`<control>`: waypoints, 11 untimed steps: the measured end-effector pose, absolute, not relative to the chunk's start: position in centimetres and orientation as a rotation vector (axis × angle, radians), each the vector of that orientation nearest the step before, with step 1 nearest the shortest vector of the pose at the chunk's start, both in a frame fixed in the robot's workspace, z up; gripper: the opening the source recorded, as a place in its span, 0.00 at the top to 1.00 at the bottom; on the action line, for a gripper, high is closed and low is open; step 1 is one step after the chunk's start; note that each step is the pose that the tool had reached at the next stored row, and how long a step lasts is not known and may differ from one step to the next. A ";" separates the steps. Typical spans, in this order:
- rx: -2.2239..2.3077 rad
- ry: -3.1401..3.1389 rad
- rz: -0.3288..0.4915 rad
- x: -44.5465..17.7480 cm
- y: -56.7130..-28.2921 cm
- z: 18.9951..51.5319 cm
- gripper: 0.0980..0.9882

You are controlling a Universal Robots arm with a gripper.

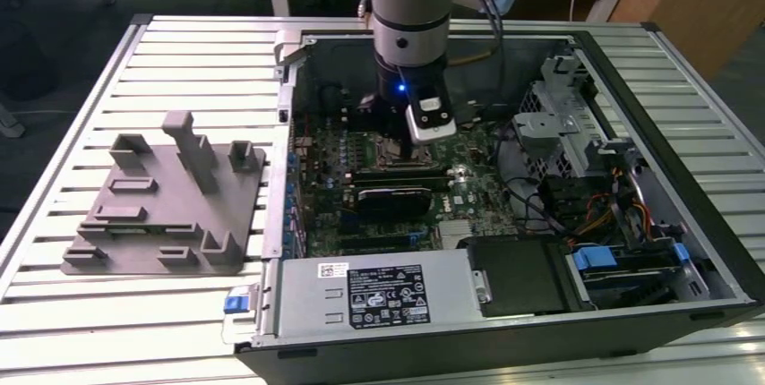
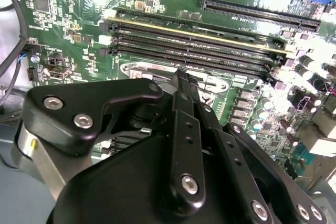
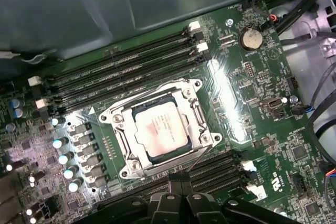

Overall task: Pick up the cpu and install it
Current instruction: 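Install the second cpu locking lever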

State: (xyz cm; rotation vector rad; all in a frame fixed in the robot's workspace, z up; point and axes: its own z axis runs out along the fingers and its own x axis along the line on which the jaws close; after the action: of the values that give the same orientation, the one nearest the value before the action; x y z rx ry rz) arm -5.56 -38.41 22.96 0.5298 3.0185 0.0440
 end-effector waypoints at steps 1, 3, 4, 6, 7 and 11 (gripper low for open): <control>0.525 3.019 0.044 -5.6 -38.4 22.9 0.99; 0.516 3.021 0.044 -5.8 -38.4 22.7 0.99; 0.512 3.022 0.045 -5.9 -38.4 22.6 0.99; 0.507 3.023 0.045 -6.1 -38.4 22.4 0.99; 0.505 3.023 0.045 -6.2 -38.5 22.4 0.99; 0.501 3.025 0.044 -6.4 -38.6 22.0 0.99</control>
State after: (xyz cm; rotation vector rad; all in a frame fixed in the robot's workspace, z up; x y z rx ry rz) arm -6.39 -38.57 21.97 0.5011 3.0248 0.0442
